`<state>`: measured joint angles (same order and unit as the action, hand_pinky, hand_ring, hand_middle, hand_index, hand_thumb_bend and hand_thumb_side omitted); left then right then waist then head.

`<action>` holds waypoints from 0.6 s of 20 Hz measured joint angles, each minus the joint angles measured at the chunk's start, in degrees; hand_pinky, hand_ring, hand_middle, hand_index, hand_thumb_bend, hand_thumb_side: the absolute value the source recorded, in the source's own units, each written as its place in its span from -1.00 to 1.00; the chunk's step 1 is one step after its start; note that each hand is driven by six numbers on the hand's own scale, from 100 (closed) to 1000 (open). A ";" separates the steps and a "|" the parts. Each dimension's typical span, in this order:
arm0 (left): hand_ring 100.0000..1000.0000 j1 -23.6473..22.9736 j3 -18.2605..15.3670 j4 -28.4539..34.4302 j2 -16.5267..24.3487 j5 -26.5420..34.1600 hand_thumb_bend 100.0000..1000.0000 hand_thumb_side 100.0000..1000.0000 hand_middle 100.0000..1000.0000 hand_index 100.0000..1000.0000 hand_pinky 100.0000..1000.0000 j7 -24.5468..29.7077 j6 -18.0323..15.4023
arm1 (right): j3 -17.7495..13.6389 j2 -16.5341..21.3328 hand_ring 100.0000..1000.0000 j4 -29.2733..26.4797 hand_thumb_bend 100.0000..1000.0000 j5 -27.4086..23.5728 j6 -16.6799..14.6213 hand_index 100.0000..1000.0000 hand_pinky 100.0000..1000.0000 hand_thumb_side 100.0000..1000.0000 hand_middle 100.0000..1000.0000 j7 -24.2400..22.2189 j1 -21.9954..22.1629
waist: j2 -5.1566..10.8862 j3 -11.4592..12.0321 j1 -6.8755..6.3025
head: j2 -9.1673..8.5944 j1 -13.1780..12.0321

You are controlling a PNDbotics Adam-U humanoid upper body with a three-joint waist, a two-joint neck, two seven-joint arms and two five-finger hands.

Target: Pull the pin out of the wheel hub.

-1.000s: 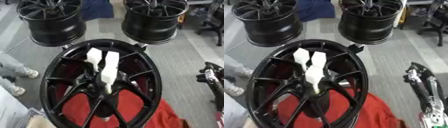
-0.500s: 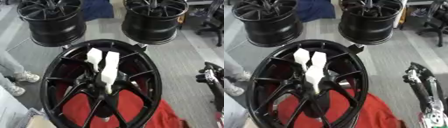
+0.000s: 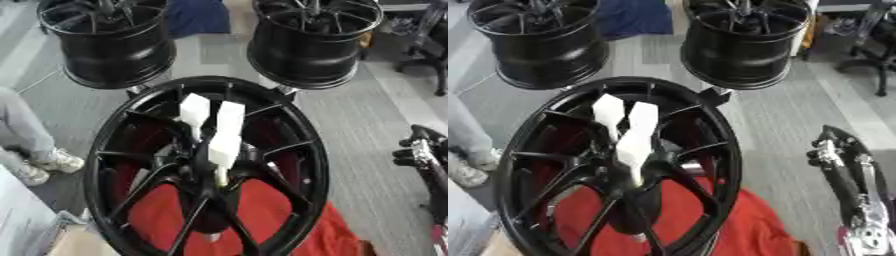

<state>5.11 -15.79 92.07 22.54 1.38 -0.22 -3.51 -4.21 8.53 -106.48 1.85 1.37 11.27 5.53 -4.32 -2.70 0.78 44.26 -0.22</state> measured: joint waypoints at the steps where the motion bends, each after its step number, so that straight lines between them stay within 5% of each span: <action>1: -0.10 -0.01 -0.01 1.29 -1.56 0.12 -1.00 0.34 0.22 0.60 0.02 -0.13 0.69 | 0.00 -0.14 0.05 0.00 -1.00 -0.01 -0.01 0.54 0.07 0.06 0.05 0.01 -0.01 | 0.00 0.00 0.05 | 0.00 -0.10; 12: -0.10 0.52 -0.25 6.01 -12.42 -2.55 -1.00 0.36 0.16 0.56 0.02 -2.73 6.76 | 0.00 -0.37 0.05 0.00 -1.00 -0.03 0.00 0.54 0.07 0.06 0.05 0.00 0.00 | 0.03 0.26 0.19 | 0.00 -0.30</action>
<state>5.63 -16.04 98.08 10.12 -1.17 -2.95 3.25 -4.21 8.16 -106.48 1.82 1.37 11.27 5.54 -4.29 -2.44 0.97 44.26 -0.52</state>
